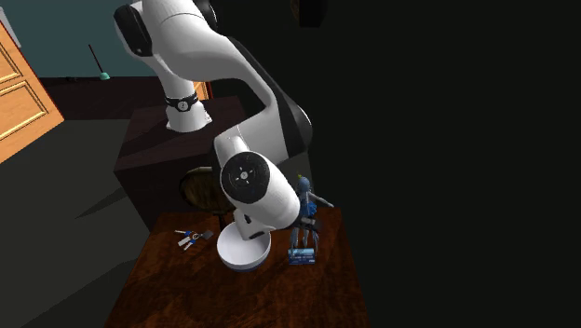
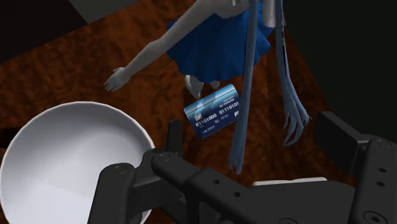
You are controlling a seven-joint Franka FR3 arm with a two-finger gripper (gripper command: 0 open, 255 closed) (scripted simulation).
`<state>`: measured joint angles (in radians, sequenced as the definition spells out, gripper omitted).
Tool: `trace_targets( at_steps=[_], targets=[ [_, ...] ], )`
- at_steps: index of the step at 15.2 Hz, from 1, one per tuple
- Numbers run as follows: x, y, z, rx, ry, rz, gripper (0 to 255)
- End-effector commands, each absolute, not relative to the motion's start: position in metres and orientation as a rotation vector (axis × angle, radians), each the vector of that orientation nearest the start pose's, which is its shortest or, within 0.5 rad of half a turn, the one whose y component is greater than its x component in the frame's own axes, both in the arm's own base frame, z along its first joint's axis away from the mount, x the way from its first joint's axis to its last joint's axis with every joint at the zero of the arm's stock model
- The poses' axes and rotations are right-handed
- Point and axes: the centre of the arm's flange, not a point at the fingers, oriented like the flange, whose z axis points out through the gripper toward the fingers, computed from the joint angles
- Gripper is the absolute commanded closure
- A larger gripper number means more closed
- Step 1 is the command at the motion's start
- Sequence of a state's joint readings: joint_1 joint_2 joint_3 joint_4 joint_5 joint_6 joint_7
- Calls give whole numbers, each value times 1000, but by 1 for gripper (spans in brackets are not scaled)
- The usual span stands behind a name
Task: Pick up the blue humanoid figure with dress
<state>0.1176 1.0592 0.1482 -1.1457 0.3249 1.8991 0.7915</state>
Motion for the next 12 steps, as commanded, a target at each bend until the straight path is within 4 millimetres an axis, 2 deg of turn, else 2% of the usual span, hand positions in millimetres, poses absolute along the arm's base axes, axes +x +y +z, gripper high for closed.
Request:
trace_targets(
  at_steps=[1,5,6,12],
  targets=[
    [708,185,126,-2650,1022,681,0],
    [708,185,113,-2650,1022,681,0],
    [707,185,112,-2650,1022,681,255],
    [707,186,112,-2650,1022,681,255]
  ],
)
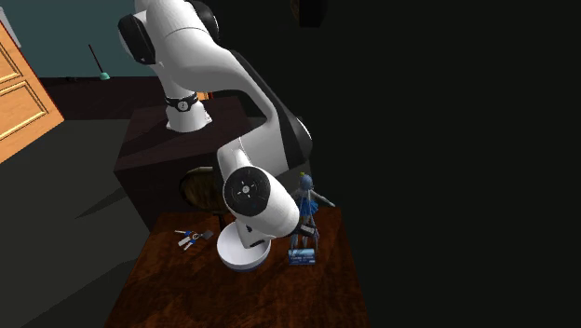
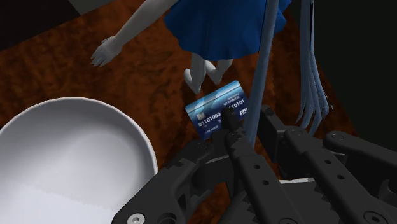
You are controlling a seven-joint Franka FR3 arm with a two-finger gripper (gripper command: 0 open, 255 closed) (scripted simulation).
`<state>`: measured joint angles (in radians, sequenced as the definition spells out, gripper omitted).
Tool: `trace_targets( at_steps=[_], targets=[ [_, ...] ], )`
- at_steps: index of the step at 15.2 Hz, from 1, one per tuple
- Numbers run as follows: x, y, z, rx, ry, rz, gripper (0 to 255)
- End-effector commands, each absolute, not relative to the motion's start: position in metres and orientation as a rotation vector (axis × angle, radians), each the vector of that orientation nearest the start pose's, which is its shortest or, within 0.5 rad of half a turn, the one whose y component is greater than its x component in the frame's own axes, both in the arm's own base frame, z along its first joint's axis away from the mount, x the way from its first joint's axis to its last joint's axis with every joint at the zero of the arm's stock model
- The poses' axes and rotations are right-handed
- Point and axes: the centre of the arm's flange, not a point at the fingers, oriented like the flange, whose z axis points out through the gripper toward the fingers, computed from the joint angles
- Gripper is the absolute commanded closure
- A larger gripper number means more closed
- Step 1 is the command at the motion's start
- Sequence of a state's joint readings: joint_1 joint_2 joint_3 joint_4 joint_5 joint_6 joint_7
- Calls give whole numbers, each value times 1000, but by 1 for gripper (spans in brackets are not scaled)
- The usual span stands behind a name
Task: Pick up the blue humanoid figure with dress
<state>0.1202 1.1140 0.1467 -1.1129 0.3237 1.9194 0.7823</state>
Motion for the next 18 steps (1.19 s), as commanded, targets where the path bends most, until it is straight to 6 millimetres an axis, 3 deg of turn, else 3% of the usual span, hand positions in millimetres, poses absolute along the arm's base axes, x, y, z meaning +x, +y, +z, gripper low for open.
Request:
trace_targets(
  at_steps=[1,3,18],
  targets=[
    [707,185,112,-2650,1022,681,255],
    [708,185,113,-2650,1022,681,255],
    [708,185,192,-2650,1022,681,255]
  ],
)
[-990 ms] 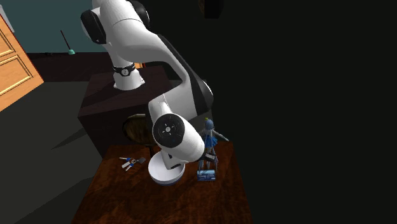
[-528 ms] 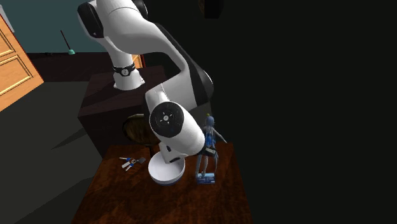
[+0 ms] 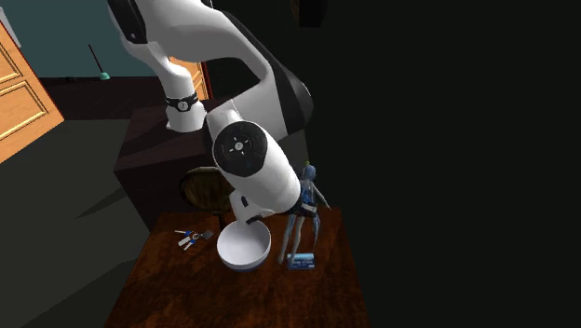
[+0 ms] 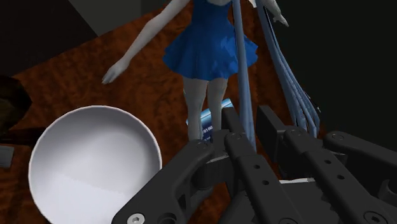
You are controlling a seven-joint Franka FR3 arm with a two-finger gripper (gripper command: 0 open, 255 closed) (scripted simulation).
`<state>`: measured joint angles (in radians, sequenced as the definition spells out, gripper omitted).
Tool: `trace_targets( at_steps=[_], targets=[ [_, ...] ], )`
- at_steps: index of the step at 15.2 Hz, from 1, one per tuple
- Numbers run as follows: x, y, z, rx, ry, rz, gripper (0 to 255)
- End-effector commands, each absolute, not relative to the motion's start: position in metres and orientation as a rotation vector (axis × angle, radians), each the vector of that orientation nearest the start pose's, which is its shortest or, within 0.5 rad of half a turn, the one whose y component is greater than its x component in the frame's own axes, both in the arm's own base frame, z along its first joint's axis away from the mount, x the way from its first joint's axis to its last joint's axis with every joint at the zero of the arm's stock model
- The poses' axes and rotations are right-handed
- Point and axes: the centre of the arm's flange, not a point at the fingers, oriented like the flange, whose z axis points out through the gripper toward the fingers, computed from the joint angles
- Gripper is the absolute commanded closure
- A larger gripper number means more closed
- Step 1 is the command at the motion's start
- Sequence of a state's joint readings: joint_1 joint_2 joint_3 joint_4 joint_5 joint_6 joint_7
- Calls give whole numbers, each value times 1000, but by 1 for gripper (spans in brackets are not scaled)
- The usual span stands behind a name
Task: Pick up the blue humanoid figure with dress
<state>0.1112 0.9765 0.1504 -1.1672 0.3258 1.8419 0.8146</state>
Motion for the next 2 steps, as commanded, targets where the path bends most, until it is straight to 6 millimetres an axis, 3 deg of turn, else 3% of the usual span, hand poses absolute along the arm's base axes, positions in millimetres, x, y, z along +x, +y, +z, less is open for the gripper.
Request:
trace_targets(
  at_steps=[1,2],
  targets=[
    [708,185,193,-2650,1022,681,255],
    [708,185,193,-2650,1022,681,255]
  ],
)
